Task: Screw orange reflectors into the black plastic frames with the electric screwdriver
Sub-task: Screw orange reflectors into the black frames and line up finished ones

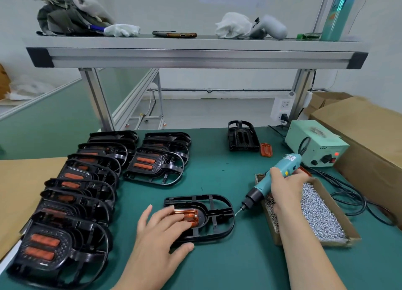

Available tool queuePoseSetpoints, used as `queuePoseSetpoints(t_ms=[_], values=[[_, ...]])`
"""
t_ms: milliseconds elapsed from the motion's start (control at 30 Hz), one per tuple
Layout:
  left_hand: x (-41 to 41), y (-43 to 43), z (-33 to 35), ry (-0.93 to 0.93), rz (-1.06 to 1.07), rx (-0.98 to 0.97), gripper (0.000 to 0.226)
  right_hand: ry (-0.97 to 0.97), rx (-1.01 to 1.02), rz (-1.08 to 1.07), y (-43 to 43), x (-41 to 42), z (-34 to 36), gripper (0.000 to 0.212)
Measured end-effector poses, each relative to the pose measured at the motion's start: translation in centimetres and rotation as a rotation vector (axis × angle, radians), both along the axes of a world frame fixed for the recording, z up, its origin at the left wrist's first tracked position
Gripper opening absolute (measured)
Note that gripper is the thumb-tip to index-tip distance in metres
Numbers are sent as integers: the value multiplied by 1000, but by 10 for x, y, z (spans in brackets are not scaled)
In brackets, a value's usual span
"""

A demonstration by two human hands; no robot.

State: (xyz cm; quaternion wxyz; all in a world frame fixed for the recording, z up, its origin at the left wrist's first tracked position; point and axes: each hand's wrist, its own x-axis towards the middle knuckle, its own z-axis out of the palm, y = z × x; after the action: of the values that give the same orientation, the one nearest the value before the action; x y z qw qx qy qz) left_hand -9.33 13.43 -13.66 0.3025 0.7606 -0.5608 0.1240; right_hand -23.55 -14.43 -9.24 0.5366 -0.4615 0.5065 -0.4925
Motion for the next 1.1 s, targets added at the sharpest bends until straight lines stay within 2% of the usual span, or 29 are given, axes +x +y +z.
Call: queuePoseSetpoints(t_ms=[133,200,300,400,567,633,700,800,867,1000,1100], values=[[4,-3,0,-213,-13,-28,41,158,-72,-87,0,-5,-1,87],[6,-3,5,-264,-3,-31,48,274,-137,-119,1,-6,-1,94],[10,-3,18,-299,38,-44,62,420,-274,-137,1,-7,-1,76],[17,-2,35,-303,80,-63,61,420,-300,-98,2,-6,-1,58],[26,0,61,-191,66,-127,36,388,-380,-125,9,-4,6,50],[29,0,67,-164,63,-138,26,364,-512,-139,16,-1,13,48],[32,-1,69,-164,80,-124,28,367,-695,-113,26,4,20,45],[36,-1,72,-163,98,-91,28,340,-923,51,45,13,32,38],[36,-1,73,-151,105,-63,29,308,-983,235,61,18,39,36],[37,-1,76,-148,102,-41,31,433,-818,711,90,30,42,33],[38,0,78,-152,128,-25,32,522,-735,867,95,37,34,26]])
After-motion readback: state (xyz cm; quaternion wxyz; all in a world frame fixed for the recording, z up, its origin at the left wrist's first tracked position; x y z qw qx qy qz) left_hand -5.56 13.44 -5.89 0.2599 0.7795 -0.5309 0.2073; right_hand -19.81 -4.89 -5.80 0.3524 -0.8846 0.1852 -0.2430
